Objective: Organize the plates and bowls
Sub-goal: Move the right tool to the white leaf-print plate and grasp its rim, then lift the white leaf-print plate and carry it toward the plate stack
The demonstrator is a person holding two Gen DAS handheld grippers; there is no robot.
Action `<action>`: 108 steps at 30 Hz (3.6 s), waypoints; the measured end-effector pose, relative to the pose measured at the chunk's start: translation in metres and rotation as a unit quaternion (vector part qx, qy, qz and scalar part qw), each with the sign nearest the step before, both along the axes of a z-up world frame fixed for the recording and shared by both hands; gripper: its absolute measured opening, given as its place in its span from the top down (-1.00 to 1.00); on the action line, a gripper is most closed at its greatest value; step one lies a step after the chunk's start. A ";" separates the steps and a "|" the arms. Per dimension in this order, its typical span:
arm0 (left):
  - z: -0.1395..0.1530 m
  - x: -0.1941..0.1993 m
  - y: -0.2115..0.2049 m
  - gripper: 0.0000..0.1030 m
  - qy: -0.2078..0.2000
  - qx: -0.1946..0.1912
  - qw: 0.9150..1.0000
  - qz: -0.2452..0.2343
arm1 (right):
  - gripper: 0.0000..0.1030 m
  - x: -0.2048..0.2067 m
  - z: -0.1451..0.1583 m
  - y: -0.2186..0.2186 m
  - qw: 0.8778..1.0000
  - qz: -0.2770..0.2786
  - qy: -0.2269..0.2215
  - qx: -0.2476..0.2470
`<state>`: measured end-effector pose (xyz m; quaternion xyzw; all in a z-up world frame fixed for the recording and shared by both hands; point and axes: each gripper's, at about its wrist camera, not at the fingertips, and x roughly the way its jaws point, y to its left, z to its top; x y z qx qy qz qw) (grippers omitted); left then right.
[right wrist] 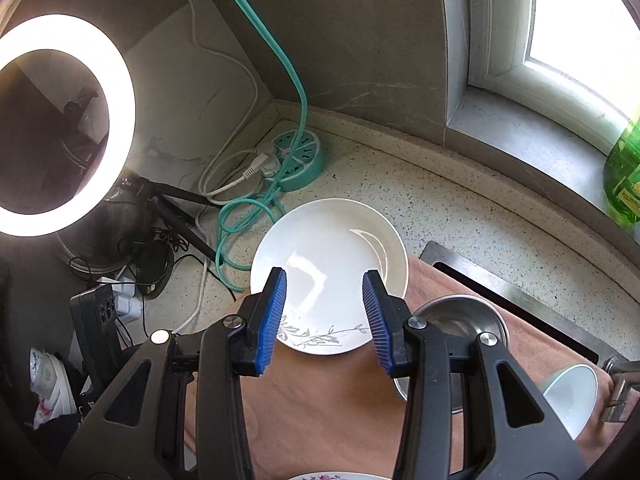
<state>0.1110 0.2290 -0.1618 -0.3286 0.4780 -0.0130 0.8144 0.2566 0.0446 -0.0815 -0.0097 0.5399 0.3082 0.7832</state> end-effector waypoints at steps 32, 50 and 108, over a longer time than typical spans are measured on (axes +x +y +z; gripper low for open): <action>-0.044 0.039 0.007 0.71 0.040 -0.051 0.997 0.031 | 0.52 0.106 -0.126 0.021 0.993 0.021 0.105 -0.047; -0.048 0.051 -0.005 0.72 0.040 0.004 0.999 0.012 | 0.70 0.103 -0.133 0.022 0.992 0.027 0.113 -0.042; 0.039 -0.093 -0.053 0.72 -0.022 0.045 0.996 -0.072 | 0.70 -0.095 -0.043 -0.090 0.997 -0.018 0.071 0.039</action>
